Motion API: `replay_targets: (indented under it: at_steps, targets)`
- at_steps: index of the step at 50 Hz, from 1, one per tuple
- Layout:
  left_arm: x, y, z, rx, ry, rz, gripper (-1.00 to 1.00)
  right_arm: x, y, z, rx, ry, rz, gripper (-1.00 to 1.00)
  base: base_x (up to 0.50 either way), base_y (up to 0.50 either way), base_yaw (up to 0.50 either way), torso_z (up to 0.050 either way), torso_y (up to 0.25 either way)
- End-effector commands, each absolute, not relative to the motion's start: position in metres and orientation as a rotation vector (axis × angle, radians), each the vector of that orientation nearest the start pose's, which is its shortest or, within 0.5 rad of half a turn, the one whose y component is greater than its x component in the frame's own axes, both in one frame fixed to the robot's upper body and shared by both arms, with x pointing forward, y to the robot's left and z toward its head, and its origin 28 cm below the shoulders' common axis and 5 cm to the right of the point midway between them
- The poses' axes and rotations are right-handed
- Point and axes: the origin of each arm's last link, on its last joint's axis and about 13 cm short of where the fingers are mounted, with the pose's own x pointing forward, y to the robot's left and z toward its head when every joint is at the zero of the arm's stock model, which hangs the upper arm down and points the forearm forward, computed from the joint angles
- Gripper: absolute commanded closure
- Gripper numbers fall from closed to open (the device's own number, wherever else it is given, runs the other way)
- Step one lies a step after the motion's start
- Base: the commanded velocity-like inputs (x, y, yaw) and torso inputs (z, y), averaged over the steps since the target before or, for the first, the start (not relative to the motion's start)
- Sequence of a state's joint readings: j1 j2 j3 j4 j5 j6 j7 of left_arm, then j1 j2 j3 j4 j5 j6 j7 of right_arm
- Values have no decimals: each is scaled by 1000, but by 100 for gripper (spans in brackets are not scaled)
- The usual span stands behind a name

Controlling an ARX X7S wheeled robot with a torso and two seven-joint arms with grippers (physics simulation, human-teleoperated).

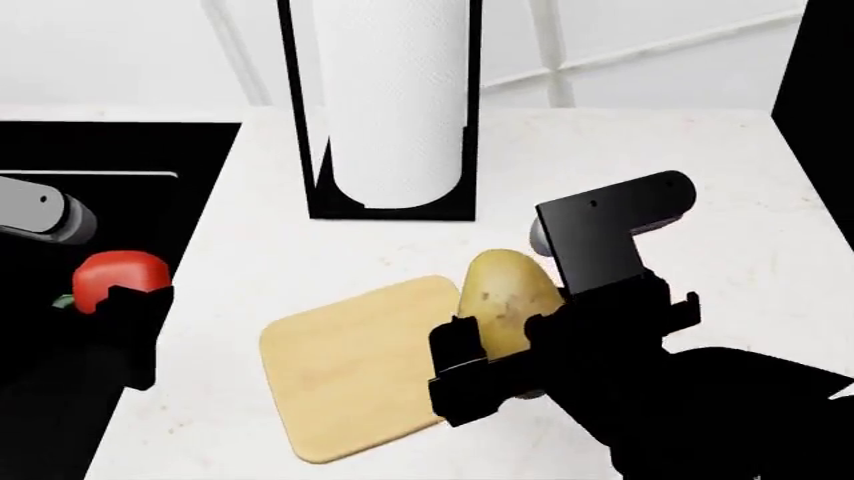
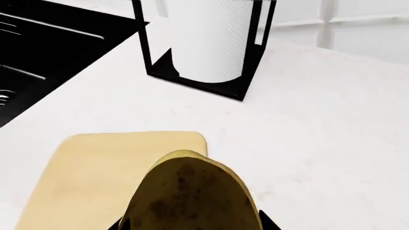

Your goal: Pick the vegetables from the sink and place them on the cutting board.

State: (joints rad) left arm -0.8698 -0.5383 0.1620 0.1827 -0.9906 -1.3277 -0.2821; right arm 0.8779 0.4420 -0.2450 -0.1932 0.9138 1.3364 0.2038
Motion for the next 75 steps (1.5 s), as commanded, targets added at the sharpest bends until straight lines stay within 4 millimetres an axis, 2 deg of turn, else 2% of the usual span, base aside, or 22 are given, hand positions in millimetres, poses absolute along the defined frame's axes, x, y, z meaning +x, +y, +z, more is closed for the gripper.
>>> replay_targets:
  at_steps: [1, 8, 19, 21, 32, 48, 53, 54, 60, 62, 64, 69, 75]
  targets:
    - [291, 262, 218, 64, 404, -256, 100, 335, -113, 216, -98, 499, 401, 100, 0, 0, 0, 0, 10]
    - [289, 266, 218, 59, 408, -253, 100, 363, -104, 214, -95, 592, 409, 100, 0, 0, 0, 0, 0]
    - [287, 270, 218, 53, 412, -258, 100, 382, -86, 218, -158, 676, 446, 100, 0, 0, 0, 0, 1]
    - [289, 267, 217, 52, 408, -256, 100, 386, -84, 225, -154, 675, 444, 100, 0, 0, 0, 0, 5]
    - [291, 266, 214, 38, 406, -258, 100, 384, -78, 221, -151, 734, 467, 100, 0, 0, 0, 0, 1]
    - [293, 264, 217, 42, 400, -259, 100, 381, -79, 203, -150, 777, 479, 100, 0, 0, 0, 0, 1]
    - [291, 266, 217, 44, 399, -263, 100, 379, -79, 206, -151, 779, 488, 100, 0, 0, 0, 0, 2]
    - [290, 268, 218, 43, 398, -262, 100, 379, -80, 207, -154, 777, 485, -100, 0, 0, 0, 0, 0]
    - [288, 271, 218, 41, 399, -265, 100, 379, -78, 210, -162, 762, 487, -100, 0, 0, 0, 0, 2]
    - [293, 263, 215, 40, 400, -267, 100, 379, -77, 213, -168, 747, 489, -100, 0, 0, 0, 0, 0]
    - [291, 264, 216, 40, 402, -271, 100, 380, -76, 216, -170, 728, 488, -100, 0, 0, 0, 0, 0]
    - [291, 260, 218, 49, 404, -290, 100, 379, -74, 232, -183, 648, 483, -100, 0, 0, 0, 0, 2]
    - [296, 250, 212, 52, 411, -302, 100, 376, -76, 248, -173, 579, 470, -100, 0, 0, 0, 0, 0]
